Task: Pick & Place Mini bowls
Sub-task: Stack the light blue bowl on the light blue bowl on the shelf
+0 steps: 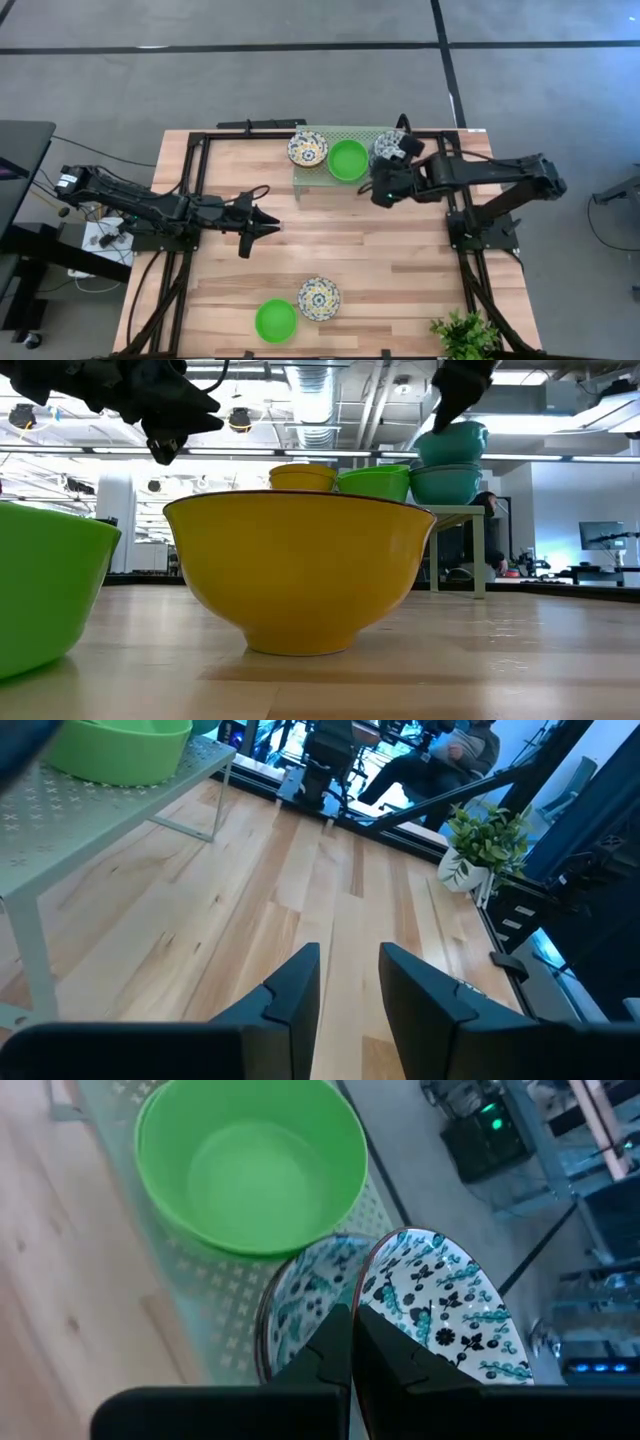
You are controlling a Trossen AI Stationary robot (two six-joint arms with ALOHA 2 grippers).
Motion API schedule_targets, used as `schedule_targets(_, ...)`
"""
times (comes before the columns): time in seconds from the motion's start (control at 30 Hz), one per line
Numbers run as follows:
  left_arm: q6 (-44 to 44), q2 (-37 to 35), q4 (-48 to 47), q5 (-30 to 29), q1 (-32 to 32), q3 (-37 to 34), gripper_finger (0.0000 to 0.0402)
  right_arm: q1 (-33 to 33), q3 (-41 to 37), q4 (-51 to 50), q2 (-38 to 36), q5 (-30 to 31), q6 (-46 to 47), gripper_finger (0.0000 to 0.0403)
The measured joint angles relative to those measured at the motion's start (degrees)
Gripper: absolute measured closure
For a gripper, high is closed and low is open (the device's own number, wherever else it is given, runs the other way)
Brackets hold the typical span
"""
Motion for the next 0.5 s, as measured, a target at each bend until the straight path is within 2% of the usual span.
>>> schedule_targets(0.13,-0.01,0.0,0.16,0.0,0.0,0.0,0.0295,-1.93,-1.16,4.19,0.0,-0.28,-3.62,0.0401)
schedule_targets(0.23,-0.02,0.0,0.18,0.0,0.0,0.0,0.0295,-3.1,-1.15,4.39,-0.11,-1.28,-3.51,0.0397)
schedule_targets(0.37,-0.02,0.0,0.18,0.0,0.0,0.0,0.0295,-4.7,-1.15,4.44,0.15,-5.83,-2.58,0.0391)
schedule_targets(0.5,-0.02,0.0,0.18,0.0,0.0,0.0,0.0295,-6.3,-1.17,4.08,1.88,-6.71,-1.18,0.0395)
